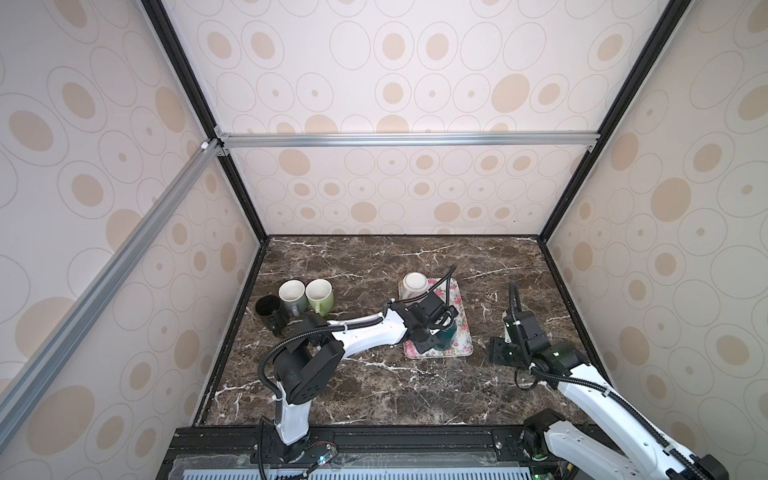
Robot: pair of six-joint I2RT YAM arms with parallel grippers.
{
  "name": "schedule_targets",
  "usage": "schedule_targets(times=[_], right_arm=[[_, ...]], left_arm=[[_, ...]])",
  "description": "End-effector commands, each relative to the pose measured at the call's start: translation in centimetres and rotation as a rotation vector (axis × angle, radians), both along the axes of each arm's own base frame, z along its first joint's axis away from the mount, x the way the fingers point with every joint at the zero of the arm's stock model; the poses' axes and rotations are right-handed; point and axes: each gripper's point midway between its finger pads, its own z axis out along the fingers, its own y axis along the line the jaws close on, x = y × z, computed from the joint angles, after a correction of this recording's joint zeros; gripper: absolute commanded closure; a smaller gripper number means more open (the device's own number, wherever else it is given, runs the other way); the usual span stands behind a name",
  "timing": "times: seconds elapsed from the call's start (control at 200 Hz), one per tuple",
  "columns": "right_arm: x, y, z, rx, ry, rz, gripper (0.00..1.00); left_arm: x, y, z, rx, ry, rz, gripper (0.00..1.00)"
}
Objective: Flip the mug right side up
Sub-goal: 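Lift the dark green mug off the tray with the left gripper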
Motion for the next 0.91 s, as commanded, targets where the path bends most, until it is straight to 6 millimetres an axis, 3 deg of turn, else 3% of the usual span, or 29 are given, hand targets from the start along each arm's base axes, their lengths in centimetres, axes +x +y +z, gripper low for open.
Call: schedule_targets(times=[0.0, 0.23, 0.9], right_arm=[[-0.4, -0.2, -0.3, 0.008, 0.005, -0.014, 0.42], [-0.6, 0.0, -0.2, 0.026, 0.006, -0.016, 0.42], [-0.9, 1.1, -0.4, 0.111, 0.002, -0.008, 0.42]], left_arm=[[0.6, -1.0, 1.3, -0.082, -0.026, 0.069, 1.0], [0.5, -1.3, 1.0, -0.155, 0.004, 0.155, 1.0], [-0.1, -2.7, 3.7, -0.379, 0.058, 0.242, 1.0]])
